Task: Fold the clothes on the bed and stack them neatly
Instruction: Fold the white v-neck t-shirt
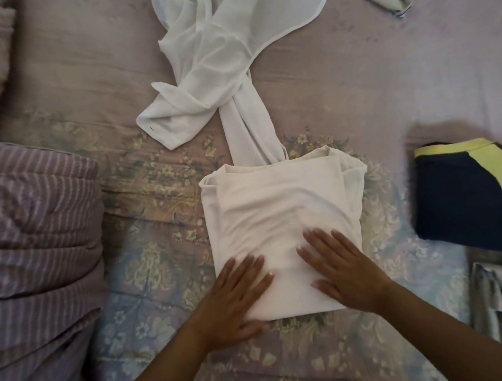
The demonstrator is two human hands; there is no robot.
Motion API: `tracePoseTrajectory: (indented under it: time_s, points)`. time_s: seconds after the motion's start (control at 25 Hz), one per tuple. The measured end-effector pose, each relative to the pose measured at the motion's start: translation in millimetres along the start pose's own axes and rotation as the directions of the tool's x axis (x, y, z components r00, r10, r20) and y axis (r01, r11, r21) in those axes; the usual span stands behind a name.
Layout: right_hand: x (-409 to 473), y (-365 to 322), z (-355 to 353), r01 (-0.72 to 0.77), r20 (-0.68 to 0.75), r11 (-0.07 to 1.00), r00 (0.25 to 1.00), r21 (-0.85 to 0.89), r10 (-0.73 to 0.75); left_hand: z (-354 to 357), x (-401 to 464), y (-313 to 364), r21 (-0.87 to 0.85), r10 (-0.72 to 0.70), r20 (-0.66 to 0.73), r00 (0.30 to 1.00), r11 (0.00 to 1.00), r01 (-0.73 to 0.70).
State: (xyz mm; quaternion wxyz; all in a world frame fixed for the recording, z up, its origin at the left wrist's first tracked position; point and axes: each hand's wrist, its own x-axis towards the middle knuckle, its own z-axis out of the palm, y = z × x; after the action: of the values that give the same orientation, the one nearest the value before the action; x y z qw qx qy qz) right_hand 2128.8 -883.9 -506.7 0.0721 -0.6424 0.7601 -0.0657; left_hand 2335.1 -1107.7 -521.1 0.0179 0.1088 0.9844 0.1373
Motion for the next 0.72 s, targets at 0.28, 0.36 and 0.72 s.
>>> tracePoseTrajectory:
  time_s: [0.28, 0.36, 0.72]
  points:
    - [-46, 42, -42, 0.042, 0.261, 0.995, 0.963, 0.086, -0.063, -31, -2, -4, -0.147, 0.005, -0.144, 0.99, 0.989, -0.026]
    - [-32, 42, -53, -0.147, 0.214, 0.937, 0.974, 0.316, 0.08, -51, 9, -9, -0.428, -0.271, -0.117, 0.955, 0.882, 0.198]
    - [74, 65, -70, -0.595, 0.432, -0.048, 0.523, 0.802, 0.735, -72, 103, -77, -0.875, -0.883, 0.455, 0.114, -0.419, 0.241]
